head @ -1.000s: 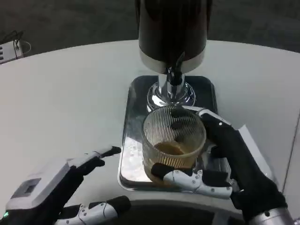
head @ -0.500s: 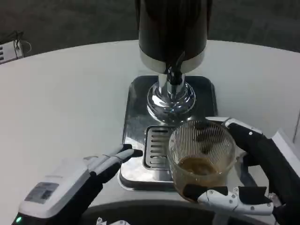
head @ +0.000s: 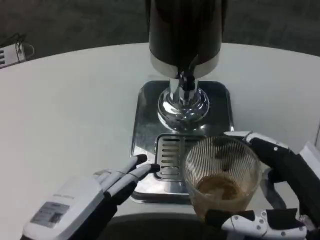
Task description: Grasp the cup under the faucet to collect the drink, then remove the cup.
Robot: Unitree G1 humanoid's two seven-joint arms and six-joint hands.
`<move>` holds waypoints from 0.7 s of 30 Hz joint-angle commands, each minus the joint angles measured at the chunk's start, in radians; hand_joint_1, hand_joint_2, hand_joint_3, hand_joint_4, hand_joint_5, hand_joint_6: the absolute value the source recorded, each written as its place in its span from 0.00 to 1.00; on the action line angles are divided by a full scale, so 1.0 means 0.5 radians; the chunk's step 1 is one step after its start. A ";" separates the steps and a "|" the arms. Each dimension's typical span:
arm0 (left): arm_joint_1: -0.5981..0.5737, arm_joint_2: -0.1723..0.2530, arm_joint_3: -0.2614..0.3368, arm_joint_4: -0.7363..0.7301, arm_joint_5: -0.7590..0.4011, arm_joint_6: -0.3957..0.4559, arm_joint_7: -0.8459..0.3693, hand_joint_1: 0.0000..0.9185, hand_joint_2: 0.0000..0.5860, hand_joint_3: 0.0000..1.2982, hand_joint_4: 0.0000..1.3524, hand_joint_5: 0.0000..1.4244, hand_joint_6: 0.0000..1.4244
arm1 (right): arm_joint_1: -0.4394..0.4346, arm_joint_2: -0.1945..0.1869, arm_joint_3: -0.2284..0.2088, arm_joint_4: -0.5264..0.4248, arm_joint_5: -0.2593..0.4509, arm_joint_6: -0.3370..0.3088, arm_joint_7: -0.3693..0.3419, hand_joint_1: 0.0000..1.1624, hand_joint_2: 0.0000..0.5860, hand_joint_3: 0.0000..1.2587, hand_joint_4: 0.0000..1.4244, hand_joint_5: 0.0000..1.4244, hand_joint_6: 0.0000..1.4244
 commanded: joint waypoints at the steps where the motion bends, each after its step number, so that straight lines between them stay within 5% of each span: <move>1: 0.040 -0.009 0.004 -0.034 0.029 0.012 -0.001 0.00 0.15 0.11 0.01 0.06 0.12 | 0.026 0.002 -0.030 -0.097 0.061 -0.092 0.011 0.80 0.44 0.99 1.00 1.00 1.00; 21: 0.054 0.002 0.018 -0.061 0.010 0.020 -0.014 0.00 0.15 0.11 0.00 0.06 0.12 | 0.089 -0.001 -0.081 -0.143 0.075 -0.113 0.029 0.79 0.44 0.99 1.00 1.00 1.00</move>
